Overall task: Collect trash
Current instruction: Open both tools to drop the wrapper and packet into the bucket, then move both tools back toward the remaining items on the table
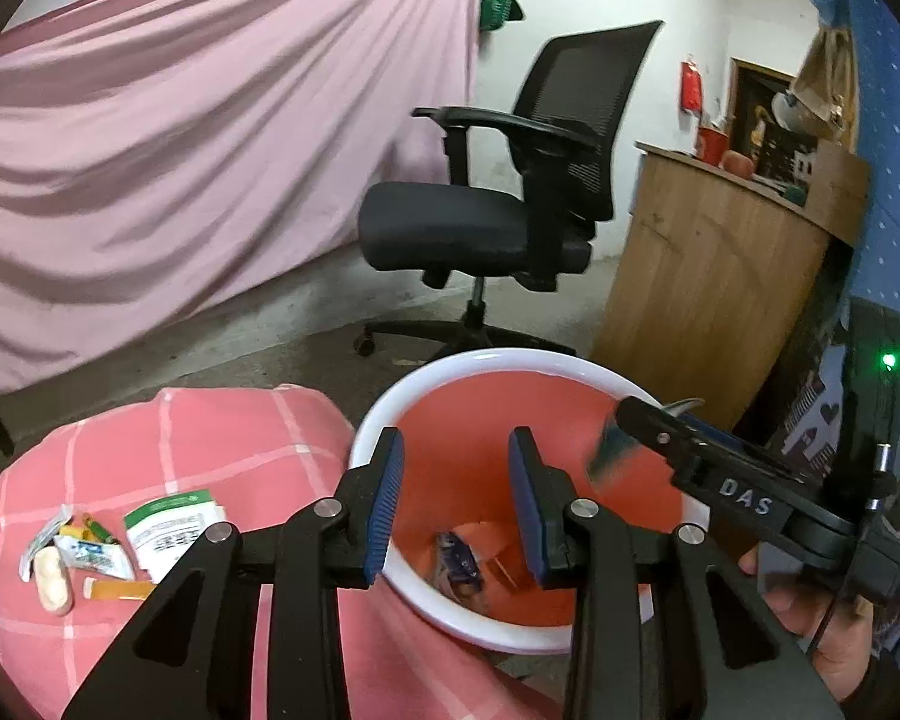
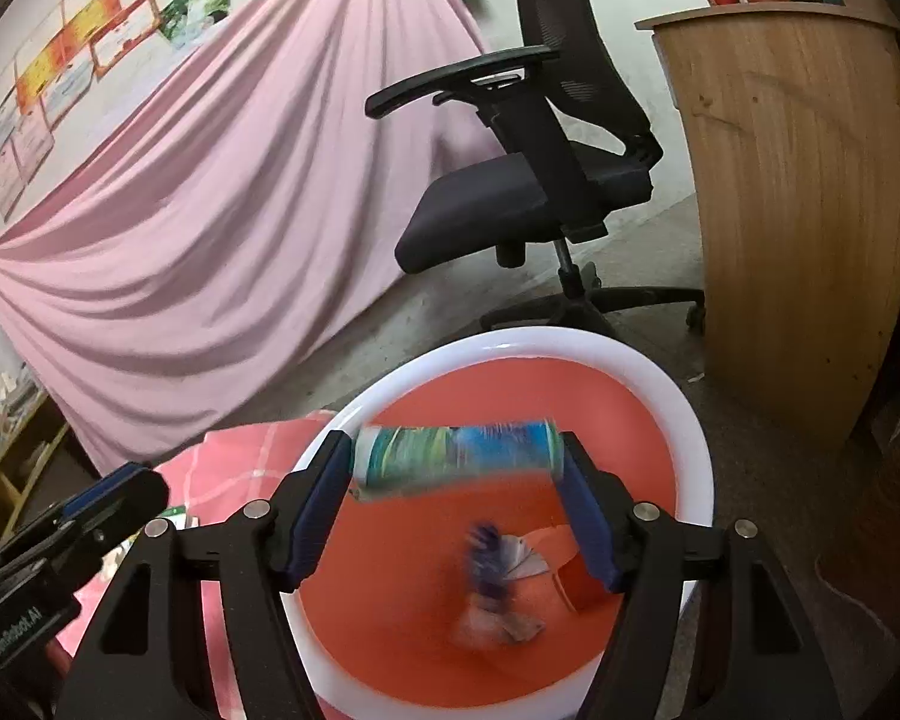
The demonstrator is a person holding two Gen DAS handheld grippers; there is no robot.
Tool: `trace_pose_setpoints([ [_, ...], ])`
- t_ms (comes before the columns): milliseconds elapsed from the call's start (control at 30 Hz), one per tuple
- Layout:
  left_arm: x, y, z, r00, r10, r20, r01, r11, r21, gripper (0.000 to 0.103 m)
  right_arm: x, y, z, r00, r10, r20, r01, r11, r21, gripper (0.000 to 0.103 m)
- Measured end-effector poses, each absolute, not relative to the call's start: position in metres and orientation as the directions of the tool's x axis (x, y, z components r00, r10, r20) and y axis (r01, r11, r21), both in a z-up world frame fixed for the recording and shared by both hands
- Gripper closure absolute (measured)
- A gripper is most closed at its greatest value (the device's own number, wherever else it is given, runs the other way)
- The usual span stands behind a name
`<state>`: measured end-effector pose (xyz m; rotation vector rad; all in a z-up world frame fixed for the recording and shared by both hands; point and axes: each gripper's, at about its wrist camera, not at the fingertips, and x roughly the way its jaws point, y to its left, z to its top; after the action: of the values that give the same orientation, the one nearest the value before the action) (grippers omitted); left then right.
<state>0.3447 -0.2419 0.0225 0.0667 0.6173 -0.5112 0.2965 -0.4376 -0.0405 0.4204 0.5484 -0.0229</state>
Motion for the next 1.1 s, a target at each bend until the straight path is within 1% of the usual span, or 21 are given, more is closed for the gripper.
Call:
trace_pose_setpoints([
  [67,0.344,-0.233,0.024,0.709,-0.429,-0.56,0.456,0.884,-0.1,0.07,0.296,-0.436,-0.039,0.857,0.089,-0.507,0.129,0.916,0.379,0.032],
  [133,0.344,-0.223,0.026,0.725,-0.416,-0.549,0.43,0.896,-0.112,0.066,0.296,-0.434,-0.035,0.864,0.087,-0.495,0.123,0.918,0.376,0.024],
  [200,0.342,-0.211,0.029,0.74,-0.408,-0.535,0.406,0.905,-0.128,0.064,0.294,-0.43,-0.03,0.879,0.081,-0.47,0.115,0.921,0.373,0.019],
  [233,0.341,-0.207,0.031,0.747,-0.405,-0.528,0.397,0.908,-0.135,0.061,0.292,-0.428,-0.027,0.887,0.077,-0.456,0.112,0.921,0.373,0.014],
  [267,0.34,-0.198,0.033,0.757,-0.401,-0.516,0.382,0.912,-0.148,0.056,0.292,-0.426,-0.025,0.892,0.071,-0.446,0.112,0.922,0.371,0.01],
  [300,0.338,-0.19,0.036,0.769,-0.397,-0.5,0.368,0.916,-0.161,0.052,0.29,-0.423,-0.02,0.903,0.058,-0.426,0.115,0.922,0.369,0.0],
  [333,0.336,-0.183,0.038,0.781,-0.398,-0.482,0.359,0.917,-0.174,0.043,0.289,-0.421,-0.018,0.911,0.051,-0.409,0.114,0.923,0.368,0.0],
  [367,0.332,-0.171,0.042,0.802,-0.398,-0.446,0.345,0.917,-0.198,0.034,0.287,-0.418,-0.014,0.92,0.046,-0.389,0.108,0.924,0.366,0.0],
  [400,0.328,-0.162,0.045,0.82,-0.39,-0.418,0.331,0.92,-0.21,0.028,0.285,-0.413,-0.01,0.93,0.042,-0.365,0.099,0.928,0.36,0.0],
  [433,0.326,-0.155,0.048,0.836,-0.379,-0.397,0.318,0.924,-0.214,0.018,0.282,-0.41,-0.008,0.937,0.039,-0.347,0.092,0.931,0.354,0.0],
  [467,0.321,-0.144,0.051,0.86,-0.358,-0.363,0.295,0.93,-0.218,0.014,0.281,-0.406,-0.005,0.945,0.038,-0.326,0.082,0.935,0.346,0.0],
  [567,0.312,-0.122,0.059,0.901,-0.306,-0.308,0.249,0.945,-0.211,0.006,0.274,-0.391,0.004,0.969,0.046,-0.244,0.034,0.949,0.315,0.0],
  [633,0.306,-0.111,0.061,0.919,-0.273,-0.286,0.221,0.954,-0.203,0.005,0.267,-0.377,0.012,0.984,0.05,-0.17,-0.001,0.961,0.278,0.0],
  [700,0.299,-0.098,0.063,0.936,-0.234,-0.264,0.185,0.963,-0.197,0.005,0.262,-0.367,0.017,0.992,0.042,-0.116,-0.012,0.969,0.246,0.0],
  [767,0.29,-0.086,0.065,0.952,-0.191,-0.24,0.146,0.97,-0.192,0.003,0.253,-0.35,0.023,0.998,0.043,-0.04,-0.034,0.98,0.196,0.0],
  [833,0.283,-0.076,0.063,0.961,-0.165,-0.221,0.126,0.975,-0.181,0.002,0.246,-0.334,0.026,0.999,0.048,0.017,-0.05,0.989,0.141,0.0],
  [967,0.269,-0.059,0.06,0.979,-0.098,-0.18,0.075,0.988,-0.132,0.002,0.241,-0.304,0.03,0.993,0.093,0.077,-0.098,0.993,0.065,0.0],
  [1100,0.256,-0.04,0.053,0.988,-0.045,-0.151,0.029,0.994,-0.107,0.002,0.243,-0.282,0.03,0.986,0.137,0.09,-0.14,0.99,0.025,0.0],
])
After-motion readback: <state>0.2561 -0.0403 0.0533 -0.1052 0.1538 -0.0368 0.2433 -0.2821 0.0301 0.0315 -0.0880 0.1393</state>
